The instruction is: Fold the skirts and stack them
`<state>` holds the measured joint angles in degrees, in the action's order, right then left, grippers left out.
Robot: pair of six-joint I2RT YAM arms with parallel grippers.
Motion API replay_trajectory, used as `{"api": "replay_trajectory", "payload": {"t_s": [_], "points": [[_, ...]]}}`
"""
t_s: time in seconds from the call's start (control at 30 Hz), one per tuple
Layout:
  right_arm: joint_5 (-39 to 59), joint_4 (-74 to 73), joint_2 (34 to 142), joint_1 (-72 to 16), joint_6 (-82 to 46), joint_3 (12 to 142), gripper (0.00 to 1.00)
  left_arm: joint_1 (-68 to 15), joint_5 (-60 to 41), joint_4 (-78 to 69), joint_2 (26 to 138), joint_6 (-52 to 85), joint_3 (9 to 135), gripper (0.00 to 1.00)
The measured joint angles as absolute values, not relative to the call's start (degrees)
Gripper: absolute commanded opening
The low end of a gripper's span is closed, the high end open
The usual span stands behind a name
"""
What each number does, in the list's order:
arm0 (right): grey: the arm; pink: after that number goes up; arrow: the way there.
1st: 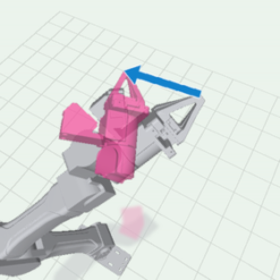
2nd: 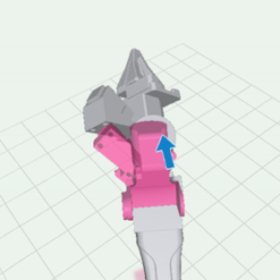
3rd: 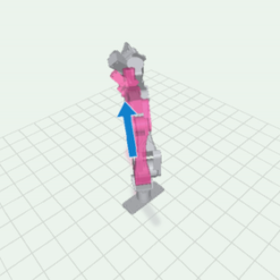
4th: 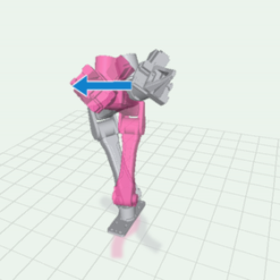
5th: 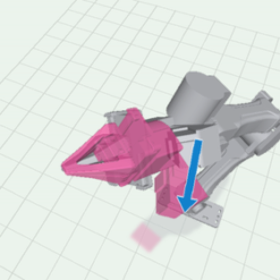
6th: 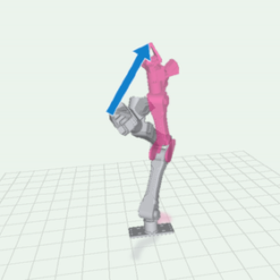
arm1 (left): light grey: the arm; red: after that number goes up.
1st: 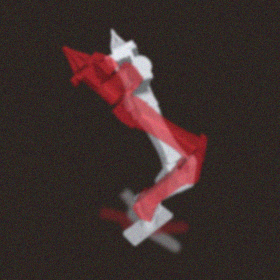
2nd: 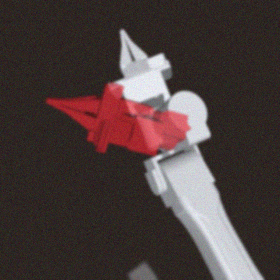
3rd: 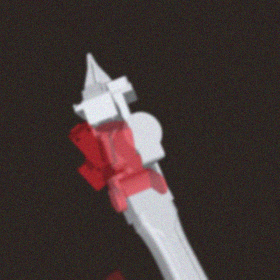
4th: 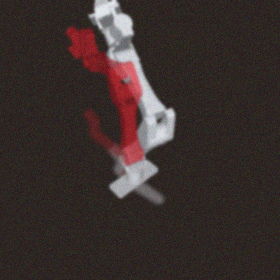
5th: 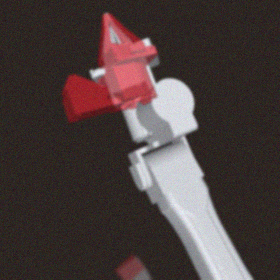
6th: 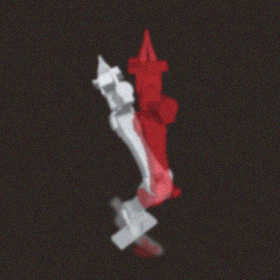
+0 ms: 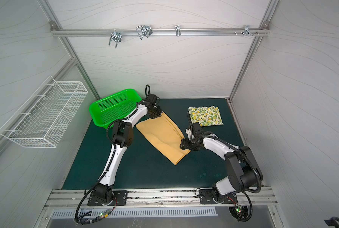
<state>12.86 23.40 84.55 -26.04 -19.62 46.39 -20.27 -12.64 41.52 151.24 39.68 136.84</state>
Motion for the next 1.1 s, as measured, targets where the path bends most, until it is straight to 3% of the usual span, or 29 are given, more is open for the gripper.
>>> {"api": "replay_trajectory", "payload": {"t_s": [0.07,0.47,0.67,0.8,1.1], "points": [[12.8,23.1,84.6,-26.2,-19.6,46.2,0.74,-20.3,-12.6,41.5,151.2,39.7,136.8,0.0],[11.0,22.9,85.4,-26.6,-18.3,46.0,0.37,-20.3,-12.4,37.6,147.6,39.9,131.3,0.0],[11.0,22.4,85.0,-26.6,-18.5,44.7,0.24,-20.3,-13.3,34.8,143.5,40.9,127.6,0.0],[11.2,22.4,83.7,-26.6,-18.7,43.5,0.19,-20.6,-14.7,32.7,142.4,41.5,127.5,0.0],[11.1,22.4,81.4,-26.6,-19.0,43.0,0.17,-22.3,-17.4,30.7,142.7,43.3,127.8,0.0]]}}
